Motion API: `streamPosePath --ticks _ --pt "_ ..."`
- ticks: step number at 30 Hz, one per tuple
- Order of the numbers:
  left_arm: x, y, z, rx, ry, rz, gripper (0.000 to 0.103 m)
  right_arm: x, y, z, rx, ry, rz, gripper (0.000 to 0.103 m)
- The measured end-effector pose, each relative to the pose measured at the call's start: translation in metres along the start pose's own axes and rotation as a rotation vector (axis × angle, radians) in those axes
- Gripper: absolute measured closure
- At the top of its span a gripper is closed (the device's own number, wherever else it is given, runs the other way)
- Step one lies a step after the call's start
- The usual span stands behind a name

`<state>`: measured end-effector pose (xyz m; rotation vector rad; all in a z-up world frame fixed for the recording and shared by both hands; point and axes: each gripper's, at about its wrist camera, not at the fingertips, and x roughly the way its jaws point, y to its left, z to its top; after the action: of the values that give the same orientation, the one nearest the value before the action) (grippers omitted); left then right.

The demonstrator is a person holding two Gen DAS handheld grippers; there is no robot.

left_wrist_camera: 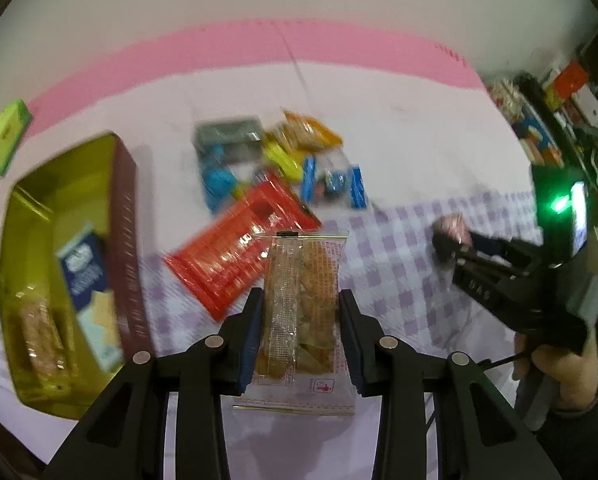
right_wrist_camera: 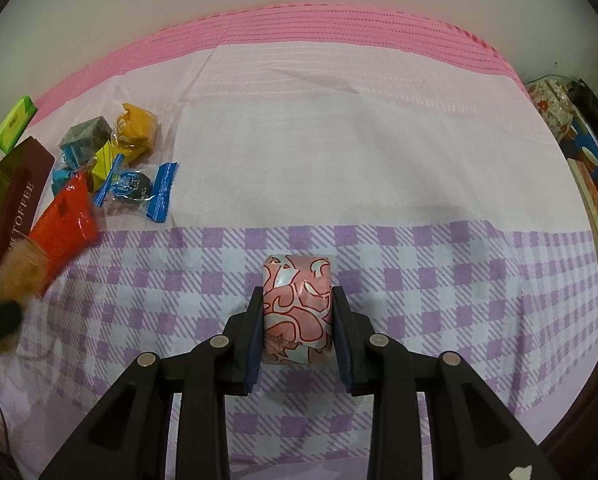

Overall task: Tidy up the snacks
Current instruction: 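Grasp the clear bag of snack sticks with the left gripper while the right holds the pink roll, then carry the snack stick bag into the gold tin and release it with the left gripper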

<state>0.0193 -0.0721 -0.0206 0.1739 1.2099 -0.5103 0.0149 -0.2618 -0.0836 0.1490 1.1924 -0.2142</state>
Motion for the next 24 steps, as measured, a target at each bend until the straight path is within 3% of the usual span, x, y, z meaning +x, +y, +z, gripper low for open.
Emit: streamPosePath --ticks 3,13,19,24 --pt "-0.018 0.012 0.003 -0.012 -0.030 -0.010 0.065 0.000 0.000 0.000 0.002 0.000 0.000 0.074" --pt "-0.018 0.007 0.009 0.000 -0.027 -0.029 0.065 -0.002 -0.001 0.000 0.021 0.009 0.003 0.074" --pt "-0.039 0.035 0.013 -0.037 -0.068 0.022 0.065 -0.001 -0.001 0.000 0.023 0.012 0.003 0.074" --pt "-0.050 0.082 0.009 -0.110 -0.082 0.098 0.066 -0.001 -0.002 0.001 0.026 0.018 0.001 0.074"
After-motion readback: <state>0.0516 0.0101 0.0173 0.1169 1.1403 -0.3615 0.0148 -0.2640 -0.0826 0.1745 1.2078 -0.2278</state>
